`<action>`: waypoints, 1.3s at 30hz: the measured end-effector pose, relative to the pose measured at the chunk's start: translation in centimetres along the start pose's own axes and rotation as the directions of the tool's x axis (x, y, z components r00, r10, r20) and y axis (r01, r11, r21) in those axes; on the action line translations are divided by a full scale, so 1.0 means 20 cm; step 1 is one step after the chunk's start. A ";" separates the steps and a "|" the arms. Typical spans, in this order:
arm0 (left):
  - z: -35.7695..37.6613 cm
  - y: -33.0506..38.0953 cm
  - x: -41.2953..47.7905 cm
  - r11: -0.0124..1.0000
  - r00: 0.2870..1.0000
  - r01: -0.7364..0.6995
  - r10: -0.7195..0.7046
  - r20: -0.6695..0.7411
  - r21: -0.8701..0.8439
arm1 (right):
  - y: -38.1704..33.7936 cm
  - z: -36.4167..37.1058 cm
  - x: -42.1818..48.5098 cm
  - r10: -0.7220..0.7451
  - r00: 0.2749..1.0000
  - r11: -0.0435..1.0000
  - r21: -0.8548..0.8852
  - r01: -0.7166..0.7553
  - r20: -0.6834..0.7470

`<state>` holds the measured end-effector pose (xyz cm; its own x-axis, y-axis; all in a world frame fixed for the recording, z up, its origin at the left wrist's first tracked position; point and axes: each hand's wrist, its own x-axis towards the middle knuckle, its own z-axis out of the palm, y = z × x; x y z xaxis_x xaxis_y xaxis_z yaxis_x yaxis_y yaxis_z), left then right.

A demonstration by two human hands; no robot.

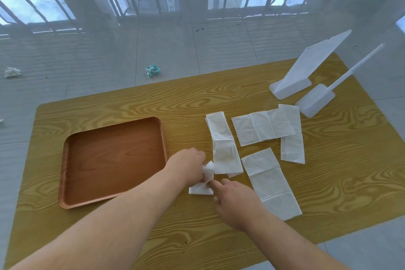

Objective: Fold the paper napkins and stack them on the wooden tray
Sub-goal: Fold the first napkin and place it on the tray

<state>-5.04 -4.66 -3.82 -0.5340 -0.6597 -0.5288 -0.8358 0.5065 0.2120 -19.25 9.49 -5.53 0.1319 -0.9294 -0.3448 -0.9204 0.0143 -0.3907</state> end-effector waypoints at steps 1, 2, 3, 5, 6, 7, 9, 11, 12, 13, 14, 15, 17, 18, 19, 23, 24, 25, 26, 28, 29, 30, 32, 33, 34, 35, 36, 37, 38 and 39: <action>0.00 0.00 -0.01 0.992 1.000 0.026 -0.025 0.014 -0.121 | 0.00 0.00 0.01 0.024 0.999 0.998 0.053 -0.022 -0.028; 0.00 -0.01 -0.03 0.965 0.998 0.058 -0.054 0.023 -0.257 | -0.01 -0.01 0.02 0.072 0.995 0.989 0.138 -0.062 -0.070; 0.00 -0.02 -0.05 0.908 0.996 0.085 -0.081 0.027 -0.411 | -0.02 -0.02 0.04 0.146 0.982 0.963 0.243 -0.114 -0.116; -0.02 -0.04 -0.10 0.662 0.991 0.122 -0.128 0.048 -0.740 | -0.05 -0.06 0.08 0.323 0.932 0.848 0.488 -0.207 -0.164; -0.04 -0.05 -0.13 0.478 0.989 0.125 -0.132 0.069 -0.869 | -0.07 -0.09 0.11 0.399 0.906 0.749 0.621 -0.233 -0.142; -0.05 -0.07 -0.17 0.292 0.989 0.118 -0.125 0.084 -0.949 | -0.09 -0.12 0.14 0.453 0.888 0.619 0.744 -0.252 -0.076; -0.10 -0.11 -0.22 0.009 0.990 0.087 -0.110 0.086 -0.996 | -0.13 -0.19 0.21 0.446 0.886 0.322 0.900 -0.294 0.129; -0.15 -0.19 -0.28 -0.169 0.988 0.045 -0.138 0.069 -0.985 | -0.18 -0.23 0.27 0.324 0.894 0.069 0.934 -0.350 0.311; -0.17 -0.23 -0.30 -0.223 0.985 0.024 -0.162 0.062 -0.975 | -0.22 -0.25 0.30 0.259 0.895 -0.017 0.928 -0.372 0.363; -0.18 -0.28 -0.33 -0.248 0.981 0.008 -0.188 0.057 -0.969 | -0.26 -0.27 0.33 0.214 0.895 -0.068 0.920 -0.385 0.391; -0.19 -0.33 -0.35 -0.242 0.975 0.001 -0.213 0.054 -0.970 | -0.29 -0.28 0.36 0.195 0.895 -0.088 0.916 -0.391 0.401; -0.18 -0.39 -0.37 -0.209 0.968 -0.003 -0.246 0.050 -0.978 | -0.34 -0.29 0.41 0.195 0.894 -0.074 0.915 -0.396 0.402; -0.14 -0.53 -0.41 -0.078 0.940 -0.003 -0.340 0.024 -0.997 | -0.45 -0.29 0.51 0.227 0.892 0.023 0.914 -0.405 0.390; -0.12 -0.61 -0.43 -0.008 0.918 0.006 -0.397 0.009 -1.000 | -0.51 -0.28 0.57 0.243 0.893 0.090 0.908 -0.410 0.380; -0.09 -0.68 -0.45 0.044 0.892 0.017 -0.452 -0.005 -0.999 | -0.57 -0.28 0.62 0.255 0.895 0.148 0.900 -0.410 0.366; 0.01 -0.99 -0.54 0.276 0.785 0.145 -0.617 -0.059 -0.950 | -0.82 -0.19 0.82 0.297 0.916 0.388 0.843 -0.373 0.269; 0.03 -1.05 -0.56 0.355 0.771 0.192 -0.632 -0.083 -0.915 | -0.85 -0.17 0.85 0.300 0.927 0.486 0.799 -0.353 0.226; 0.05 -1.10 -0.57 0.416 0.760 0.231 -0.641 -0.104 -0.880 | -0.89 -0.15 0.88 0.297 0.936 0.574 0.747 -0.334 0.190; 0.06 -1.15 -0.57 0.454 0.755 0.253 -0.645 -0.119 -0.854 | -0.92 -0.13 0.91 0.295 0.942 0.636 0.703 -0.319 0.161; 0.07 -1.21 -0.57 0.483 0.752 0.274 -0.646 -0.128 -0.832 | -0.95 -0.10 0.95 0.289 0.950 0.699 0.651 -0.296 0.121; 0.07 -1.21 -0.57 0.501 0.748 0.299 -0.651 -0.126 -0.812 | -0.96 -0.09 0.96 0.290 0.952 0.724 0.627 -0.287 0.100; 0.07 -1.21 -0.57 0.532 0.737 0.351 -0.664 -0.124 -0.771 | -0.97 -0.08 0.96 0.293 0.953 0.761 0.586 -0.278 0.071; 0.09 -1.18 -0.59 0.645 0.725 0.464 -0.671 -0.158 -0.608 | -0.96 -0.07 0.92 0.303 0.953 0.858 0.441 -0.262 -0.024; 0.10 -1.14 -0.60 0.723 0.747 0.478 -0.633 -0.201 -0.499 | -0.94 -0.06 0.87 0.299 0.951 0.897 0.363 -0.252 -0.077; 0.11 -1.10 -0.62 0.806 0.791 0.451 -0.560 -0.246 -0.384 | -0.91 -0.06 0.81 0.282 0.952 0.928 0.287 -0.238 -0.123; 0.11 -1.05 -0.63 0.881 0.845 0.389 -0.458 -0.276 -0.270 | -0.86 -0.06 0.74 0.262 0.952 0.951 0.207 -0.228 -0.158; 0.12 -1.00 -0.63 0.932 0.892 0.315 -0.355 -0.280 -0.178 | -0.81 -0.06 0.67 0.246 0.953 0.966 0.122 -0.227 -0.175; 0.12 -0.94 -0.62 0.962 0.926 0.247 -0.270 -0.264 -0.115 | -0.73 -0.06 0.59 0.239 0.956 0.971 0.043 -0.235 -0.173; 0.13 -0.88 -0.59 0.979 0.948 0.191 -0.202 -0.246 -0.069 | -0.65 -0.06 0.53 0.246 0.957 0.968 -0.019 -0.252 -0.151; 0.13 -0.83 -0.57 0.989 0.962 0.142 -0.146 -0.232 -0.034 | -0.56 -0.06 0.47 0.267 0.956 0.959 -0.060 -0.275 -0.118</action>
<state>15.13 -4.15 -3.46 -0.4214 -0.8371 -0.3489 -0.9069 0.3887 0.1627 -8.04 0.12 -3.44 -0.1633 -0.9286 -0.3332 -0.9415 0.2476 -0.2286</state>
